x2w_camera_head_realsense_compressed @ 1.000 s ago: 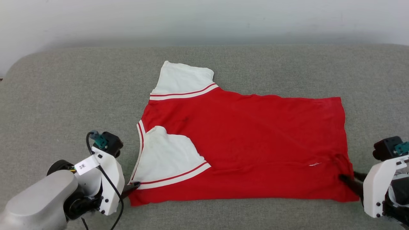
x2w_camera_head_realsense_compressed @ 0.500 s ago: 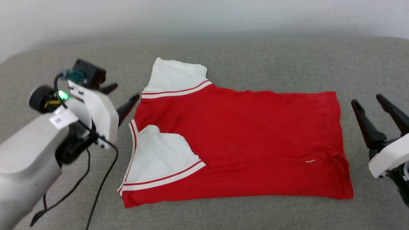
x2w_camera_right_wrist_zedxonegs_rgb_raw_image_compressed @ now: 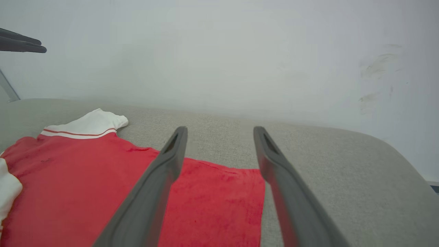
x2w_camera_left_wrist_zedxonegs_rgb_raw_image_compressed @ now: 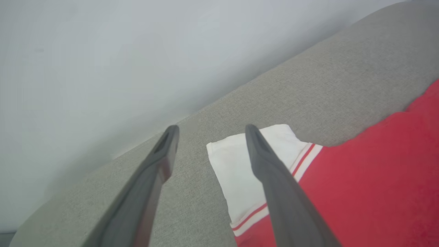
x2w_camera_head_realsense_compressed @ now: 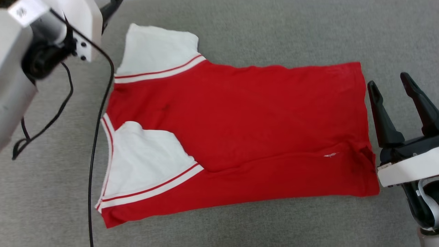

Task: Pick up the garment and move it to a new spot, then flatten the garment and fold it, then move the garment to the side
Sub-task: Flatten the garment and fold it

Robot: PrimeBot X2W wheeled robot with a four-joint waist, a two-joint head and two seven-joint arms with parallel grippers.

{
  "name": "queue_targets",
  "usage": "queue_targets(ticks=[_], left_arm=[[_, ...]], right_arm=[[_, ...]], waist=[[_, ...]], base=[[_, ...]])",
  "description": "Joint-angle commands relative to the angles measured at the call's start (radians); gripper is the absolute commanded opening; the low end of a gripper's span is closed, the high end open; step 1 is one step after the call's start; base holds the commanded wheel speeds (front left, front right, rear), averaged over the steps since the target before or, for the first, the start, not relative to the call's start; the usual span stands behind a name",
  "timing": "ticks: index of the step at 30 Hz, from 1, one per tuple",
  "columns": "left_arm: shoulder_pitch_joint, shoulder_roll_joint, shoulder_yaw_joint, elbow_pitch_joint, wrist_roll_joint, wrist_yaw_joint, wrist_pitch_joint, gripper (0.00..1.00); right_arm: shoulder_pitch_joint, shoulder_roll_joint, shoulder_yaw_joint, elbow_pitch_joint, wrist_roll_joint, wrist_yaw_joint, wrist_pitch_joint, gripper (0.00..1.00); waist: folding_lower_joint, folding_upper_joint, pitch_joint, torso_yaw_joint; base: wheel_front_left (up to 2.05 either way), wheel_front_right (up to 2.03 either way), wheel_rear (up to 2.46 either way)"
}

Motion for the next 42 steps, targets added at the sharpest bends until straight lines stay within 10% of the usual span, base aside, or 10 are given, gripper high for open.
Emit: queue_targets(ticks=[1, 12, 27, 28, 29, 42], left_arm=[[-0.044, -0.009, -0.005, 0.024, -0.016, -0.014, 0.059, 1.00], [-0.230, 0.000, -0.035, 0.137, -0.115, -0.029, 0.461, 1.00], [-0.218, 0.013, -0.078, 0.214, -0.126, -0.008, 0.614, 1.00], [-0.214, 0.012, -0.081, 0.211, -0.126, -0.008, 0.612, 0.21], [-0.210, 0.013, -0.086, 0.207, -0.124, -0.012, 0.614, 0.00], [-0.202, -0.014, -0.081, 0.149, -0.108, -0.035, 0.453, 0.00]], right_arm=[[-0.009, 0.014, 0.006, -0.023, -0.014, -0.001, 0.000, 1.00], [-0.059, 0.041, 0.040, -0.077, -0.028, -0.001, 0.011, 1.00], [-0.113, 0.038, 0.065, -0.062, 0.001, -0.001, -0.008, 1.00], [-0.116, 0.035, 0.061, -0.061, 0.003, -0.001, -0.007, 1.00], [-0.118, 0.032, 0.058, -0.061, 0.003, -0.001, -0.007, 1.00], [-0.222, -0.069, 0.020, -0.024, 0.051, -0.001, 0.119, 1.00]], waist=[[-0.0001, 0.0000, 0.078, -0.048], [-0.0001, 0.0000, 0.235, -0.116], [-0.0001, 0.0000, 0.321, -0.140], [-0.0001, 0.0000, 0.321, -0.138], [-0.0001, 0.0000, 0.321, -0.137], [-0.0001, 0.0000, 0.215, -0.081]], base=[[0.00, 0.00, 0.00], [0.00, 0.00, 0.00], [0.00, 0.00, 0.00], [0.00, 0.00, 0.00], [0.00, 0.00, 0.00], [0.00, 0.00, 0.00]])
